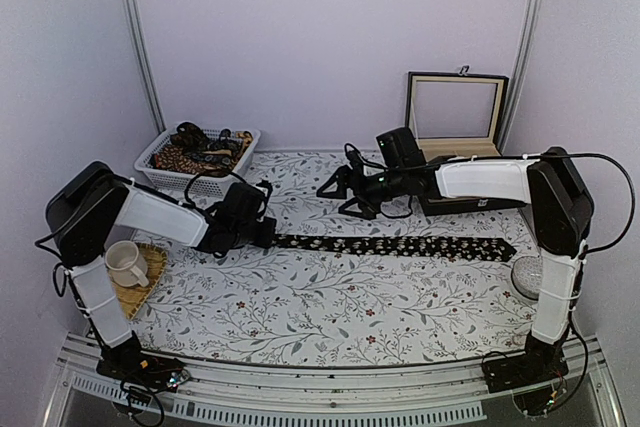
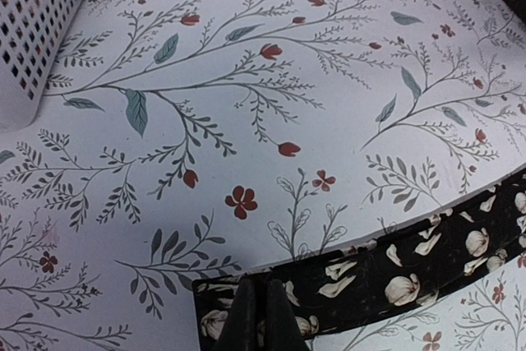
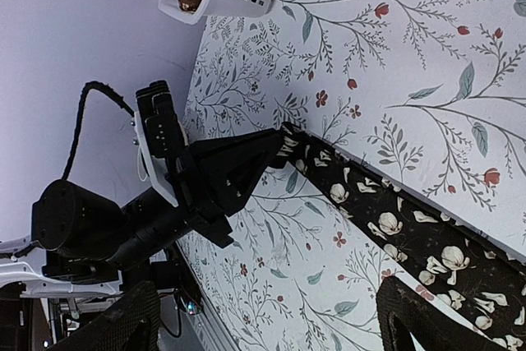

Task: Roll the ties
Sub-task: Roll the tie at the center of the board.

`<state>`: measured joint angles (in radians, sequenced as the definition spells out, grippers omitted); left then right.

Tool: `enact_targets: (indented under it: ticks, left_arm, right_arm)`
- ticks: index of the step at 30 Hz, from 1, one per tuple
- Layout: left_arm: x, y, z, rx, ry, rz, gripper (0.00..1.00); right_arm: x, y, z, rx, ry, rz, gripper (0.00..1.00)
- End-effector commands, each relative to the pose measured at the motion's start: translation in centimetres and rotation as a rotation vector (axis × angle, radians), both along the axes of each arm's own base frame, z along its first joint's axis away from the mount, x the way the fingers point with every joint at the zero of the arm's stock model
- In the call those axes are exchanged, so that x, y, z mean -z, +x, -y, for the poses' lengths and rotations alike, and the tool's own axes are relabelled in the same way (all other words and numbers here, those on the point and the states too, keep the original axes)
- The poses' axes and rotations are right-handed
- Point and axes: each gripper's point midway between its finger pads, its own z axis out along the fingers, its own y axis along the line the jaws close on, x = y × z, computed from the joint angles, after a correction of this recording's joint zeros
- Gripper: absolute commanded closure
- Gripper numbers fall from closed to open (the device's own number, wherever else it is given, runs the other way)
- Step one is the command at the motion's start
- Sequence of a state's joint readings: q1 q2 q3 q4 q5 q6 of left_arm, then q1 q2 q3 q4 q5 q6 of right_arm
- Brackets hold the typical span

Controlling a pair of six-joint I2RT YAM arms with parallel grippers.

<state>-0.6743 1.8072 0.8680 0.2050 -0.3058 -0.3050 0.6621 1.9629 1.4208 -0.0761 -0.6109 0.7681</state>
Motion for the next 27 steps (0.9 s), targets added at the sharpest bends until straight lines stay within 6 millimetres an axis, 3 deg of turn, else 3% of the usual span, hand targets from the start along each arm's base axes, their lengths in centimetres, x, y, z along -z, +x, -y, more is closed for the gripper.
enact_targets:
  ticks: [1,5,11,14,22,27]
  left_arm:
    - [0.9,-0.3,0.2,0.015,0.048,-0.025,1.0]
    - [1.1,-0.6,0.6,0.041,0.034,-0.036,0.96]
    - [1.3,-0.8,1.2,0.062,0.007,-0.051,0.73]
    - [1.4,-0.9,1.6,0.07,-0.013,-0.058,0.66]
    - [-0.2,-1.1,2.7,0.126,-0.121,-0.044,0.59]
    - [0.0,-1.2,2.4,0.134,-0.176,-0.073,0.57]
  right_arm:
    - [2.4,-0.3,-0.7,-0.028,-0.006,-0.036,0.09]
    - [2.3,-0.5,-0.8,-0.033,0.006,-0.043,0.09]
    - [2.2,-0.5,-1.0,-0.038,0.02,-0.05,0.09]
    - [2.1,-0.5,-1.1,-0.041,0.024,-0.054,0.09]
    - [2.3,-0.2,-1.2,-0.045,0.043,-0.071,0.09]
    - [2.0,0.3,-1.5,-0.046,0.059,-0.079,0.09]
